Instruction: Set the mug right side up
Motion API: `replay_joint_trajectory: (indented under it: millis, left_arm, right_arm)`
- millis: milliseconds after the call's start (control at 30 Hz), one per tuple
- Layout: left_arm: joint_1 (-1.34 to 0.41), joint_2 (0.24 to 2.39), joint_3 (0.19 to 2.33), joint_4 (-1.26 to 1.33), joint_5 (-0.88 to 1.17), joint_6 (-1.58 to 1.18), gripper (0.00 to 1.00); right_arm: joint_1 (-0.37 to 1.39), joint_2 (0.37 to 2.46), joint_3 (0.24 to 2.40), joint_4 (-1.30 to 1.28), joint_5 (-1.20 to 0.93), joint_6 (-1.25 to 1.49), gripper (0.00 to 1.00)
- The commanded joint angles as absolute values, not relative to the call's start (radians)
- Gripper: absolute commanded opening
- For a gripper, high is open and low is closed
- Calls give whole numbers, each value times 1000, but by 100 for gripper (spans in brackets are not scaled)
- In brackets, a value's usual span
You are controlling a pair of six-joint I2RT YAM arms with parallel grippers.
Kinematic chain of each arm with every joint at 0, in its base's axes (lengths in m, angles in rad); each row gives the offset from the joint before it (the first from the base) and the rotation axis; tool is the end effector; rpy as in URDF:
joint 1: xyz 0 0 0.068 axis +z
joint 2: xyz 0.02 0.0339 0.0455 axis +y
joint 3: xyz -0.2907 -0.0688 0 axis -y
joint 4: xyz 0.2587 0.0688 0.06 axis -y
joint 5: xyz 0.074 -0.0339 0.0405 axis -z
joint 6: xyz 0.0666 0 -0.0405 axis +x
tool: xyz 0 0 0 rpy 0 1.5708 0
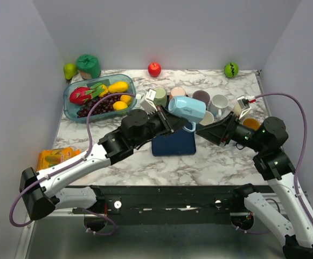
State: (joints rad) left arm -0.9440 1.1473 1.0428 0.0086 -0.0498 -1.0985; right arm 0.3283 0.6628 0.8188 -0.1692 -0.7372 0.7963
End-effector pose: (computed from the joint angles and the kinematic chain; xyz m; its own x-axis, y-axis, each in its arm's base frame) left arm 0.1810 -0.2442 0.3978 -0.7200 -0.5221 -0.4571 0.3048 0.3538 -0.8843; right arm 0.1374 0.0941 0.3902 -0.6341 0.3430 -0.6930 -0.6030 0.3416 0.7209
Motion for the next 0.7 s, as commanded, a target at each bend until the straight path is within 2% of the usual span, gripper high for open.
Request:
replay_joint_trajectory:
  millis: [0, 200, 433, 667]
  left_arm:
    - [-1015, 1149, 1055, 288, -138, -1166, 0]
    - [-1080, 1157, 1035, 396, -228, -1141, 0]
    - [-1138, 1149, 1019, 445, -282, -1117, 0]
    - [-1181, 1121, 1009, 469, -321, -1075, 0]
  right_arm:
    - [336, 667, 879, -101, -713, 830, 80]
    - [336, 632, 897, -254, -634, 807, 80]
    - [336, 572, 874, -296, -554, 834, 80]
    - [336, 574, 905, -350, -508, 834, 74]
